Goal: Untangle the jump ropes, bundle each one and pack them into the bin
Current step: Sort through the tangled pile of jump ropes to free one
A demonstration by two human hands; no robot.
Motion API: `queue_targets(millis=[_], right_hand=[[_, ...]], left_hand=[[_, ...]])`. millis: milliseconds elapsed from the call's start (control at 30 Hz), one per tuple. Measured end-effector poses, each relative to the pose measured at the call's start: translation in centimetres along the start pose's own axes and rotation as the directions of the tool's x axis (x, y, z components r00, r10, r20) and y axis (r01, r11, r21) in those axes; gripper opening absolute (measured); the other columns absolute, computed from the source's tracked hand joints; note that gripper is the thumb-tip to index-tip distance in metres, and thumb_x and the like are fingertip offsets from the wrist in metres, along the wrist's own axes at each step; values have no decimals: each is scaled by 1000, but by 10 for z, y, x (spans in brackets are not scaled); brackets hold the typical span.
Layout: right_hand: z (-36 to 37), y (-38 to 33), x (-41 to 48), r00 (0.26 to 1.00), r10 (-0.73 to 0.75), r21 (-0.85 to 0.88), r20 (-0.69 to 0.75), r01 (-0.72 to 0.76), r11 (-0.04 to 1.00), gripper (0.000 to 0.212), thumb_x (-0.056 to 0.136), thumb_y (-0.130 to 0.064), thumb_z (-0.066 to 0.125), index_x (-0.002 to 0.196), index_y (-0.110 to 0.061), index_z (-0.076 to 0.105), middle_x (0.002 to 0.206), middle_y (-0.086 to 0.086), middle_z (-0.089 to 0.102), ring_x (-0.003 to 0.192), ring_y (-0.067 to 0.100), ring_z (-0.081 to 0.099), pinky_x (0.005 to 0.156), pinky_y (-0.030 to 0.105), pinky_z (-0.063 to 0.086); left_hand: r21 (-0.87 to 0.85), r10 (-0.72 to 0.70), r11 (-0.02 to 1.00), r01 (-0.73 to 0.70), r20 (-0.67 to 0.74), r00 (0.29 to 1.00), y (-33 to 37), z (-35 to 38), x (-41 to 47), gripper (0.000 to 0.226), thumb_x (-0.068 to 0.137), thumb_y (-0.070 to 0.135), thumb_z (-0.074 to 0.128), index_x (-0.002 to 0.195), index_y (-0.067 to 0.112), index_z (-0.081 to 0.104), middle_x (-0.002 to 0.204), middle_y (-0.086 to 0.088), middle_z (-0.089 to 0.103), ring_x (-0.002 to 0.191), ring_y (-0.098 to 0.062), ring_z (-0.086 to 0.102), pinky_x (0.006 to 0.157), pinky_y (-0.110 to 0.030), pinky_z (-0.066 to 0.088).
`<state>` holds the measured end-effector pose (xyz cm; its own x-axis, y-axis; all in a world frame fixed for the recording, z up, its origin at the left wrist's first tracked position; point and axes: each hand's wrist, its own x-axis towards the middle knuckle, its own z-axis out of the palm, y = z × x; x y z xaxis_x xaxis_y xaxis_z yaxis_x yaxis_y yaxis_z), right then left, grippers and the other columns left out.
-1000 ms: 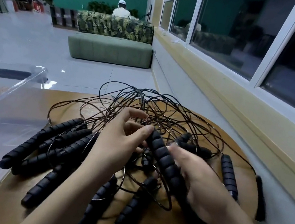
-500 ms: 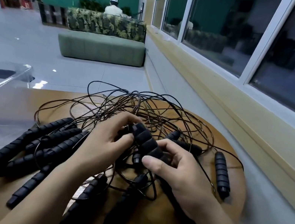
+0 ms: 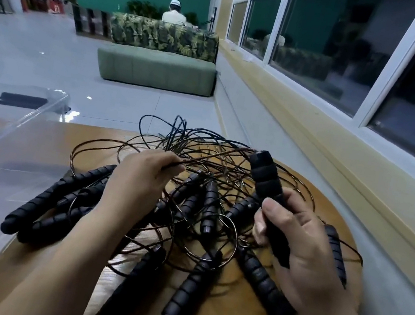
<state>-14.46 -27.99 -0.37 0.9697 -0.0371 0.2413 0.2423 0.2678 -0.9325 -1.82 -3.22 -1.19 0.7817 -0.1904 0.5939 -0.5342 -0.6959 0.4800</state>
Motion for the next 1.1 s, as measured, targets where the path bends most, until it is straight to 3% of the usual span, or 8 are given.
queue_targets(millis=[100, 300, 400, 500, 600, 767, 900, 1100], right_hand=[[5, 4, 0, 999, 36, -103, 10, -35, 994, 27, 91, -27, 77, 110, -13, 63, 86, 17, 63, 79, 30, 59, 76, 40, 52], [30, 5, -3, 998, 53, -69, 18, -52, 996, 17, 89, -16, 81, 104, -11, 74, 82, 17, 60, 66, 34, 55, 56, 36, 52], [41, 3, -2, 999, -45, -44, -29, 44, 998, 25, 85, -23, 79, 110, -22, 81, 86, 12, 68, 70, 30, 61, 56, 36, 53], [45, 8, 3, 981, -79, 29, -179, 85, 996, 12, 83, -20, 80, 95, -18, 82, 82, 7, 73, 69, 18, 68, 60, 30, 54], [39, 13, 7, 948, -132, -126, -289, 99, 987, 6, 86, -19, 84, 91, -19, 80, 78, 7, 74, 66, 20, 68, 65, 38, 54], [34, 13, 4, 965, -182, -338, -187, 111, 935, 20, 90, -4, 83, 100, -21, 81, 93, 4, 79, 82, 16, 76, 74, 27, 59], [39, 14, 2, 980, -153, -341, -127, 101, 934, 14, 91, -9, 83, 101, -18, 81, 87, 0, 80, 79, 12, 75, 70, 23, 58], [33, 21, 5, 980, -135, -366, -149, 72, 928, 7, 93, -6, 81, 94, -12, 79, 71, 10, 71, 62, 20, 65, 58, 29, 54]], left_hand=[[-50, 72, 996, -77, -81, 994, 13, -6, -3, 15, 103, 33, 70, 108, 23, 80, 97, 13, 76, 87, -13, 70, 73, -33, 55], [-160, 218, 955, -249, -189, 958, 71, -17, -14, 17, 103, 28, 70, 114, 19, 81, 101, 11, 76, 90, -10, 71, 76, -35, 56], [-250, 236, 934, -256, -109, 966, 83, -7, -19, 19, 101, 27, 70, 117, 24, 81, 103, 13, 76, 93, -7, 71, 77, -34, 57], [-220, 248, 946, -237, 26, 968, 80, 4, -24, 28, 103, 33, 64, 128, 32, 76, 110, 13, 77, 99, -10, 74, 80, -37, 59], [-161, 257, 957, -242, 81, 963, 76, 9, -31, 31, 105, 40, 59, 134, 38, 70, 111, 15, 78, 98, -11, 73, 76, -37, 58], [-22, 232, 972, -234, 251, 940, 66, 19, -40, 40, 99, 33, 50, 138, 40, 61, 97, 6, 75, 85, -23, 69, 68, -43, 53], [9, 170, 982, -187, 369, 914, 59, 27, -42, 47, 97, 35, 45, 144, 40, 50, 107, 5, 71, 99, -26, 68, 79, -45, 55], [-36, 157, 987, -154, 335, 929, 54, 28, -41, 26, 94, 41, 49, 109, 26, 65, 84, 8, 64, 82, -21, 59, 70, -46, 52]])
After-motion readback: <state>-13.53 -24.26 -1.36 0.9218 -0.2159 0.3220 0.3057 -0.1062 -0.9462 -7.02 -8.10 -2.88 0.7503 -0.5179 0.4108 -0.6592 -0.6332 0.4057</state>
